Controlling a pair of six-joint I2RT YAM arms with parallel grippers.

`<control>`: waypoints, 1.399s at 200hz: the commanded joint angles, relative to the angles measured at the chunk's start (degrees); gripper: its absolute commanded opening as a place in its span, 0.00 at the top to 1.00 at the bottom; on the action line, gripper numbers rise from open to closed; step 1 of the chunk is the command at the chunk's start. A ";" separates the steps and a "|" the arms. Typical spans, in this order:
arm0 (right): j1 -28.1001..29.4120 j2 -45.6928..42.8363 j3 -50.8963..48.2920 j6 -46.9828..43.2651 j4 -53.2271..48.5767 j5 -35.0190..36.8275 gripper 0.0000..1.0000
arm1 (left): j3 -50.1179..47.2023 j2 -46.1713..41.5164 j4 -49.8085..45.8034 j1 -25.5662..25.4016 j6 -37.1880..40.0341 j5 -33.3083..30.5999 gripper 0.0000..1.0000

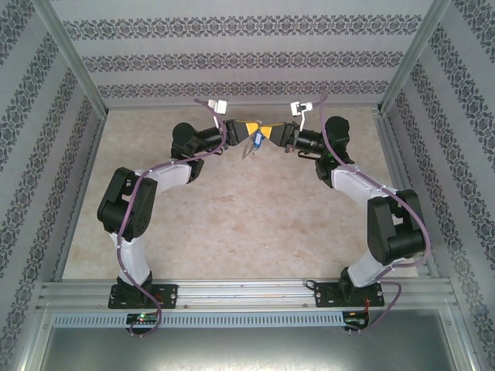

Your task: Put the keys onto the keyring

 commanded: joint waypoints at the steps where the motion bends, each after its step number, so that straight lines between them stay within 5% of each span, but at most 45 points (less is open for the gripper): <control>1: 1.49 2.07 0.05 -0.16 1.63 -2.37 1.00 | 1.21 -3.30 3.57 -0.55 0.51 0.01 1.00; 94: 2.88 4.70 1.05 -0.46 0.28 -4.32 1.00 | 1.65 -3.14 3.45 -0.66 0.58 -0.12 1.00; 113: 1.66 3.30 -0.56 -0.65 0.31 -3.60 0.78 | 1.41 -3.13 3.25 -0.73 0.83 -0.12 1.00; 148: -2.39 -3.30 -4.28 -1.17 -0.50 -1.36 0.64 | 1.14 -2.92 2.66 -0.77 1.28 -0.42 1.00; 228: -0.42 -9.87 -4.82 -3.20 -3.19 14.79 0.54 | -0.14 -4.85 -3.59 -1.07 4.85 -3.71 1.00; 280: 2.30 -6.64 -2.70 -2.91 -1.48 16.58 0.54 | -0.77 -7.37 -9.69 -1.86 9.20 -5.51 1.00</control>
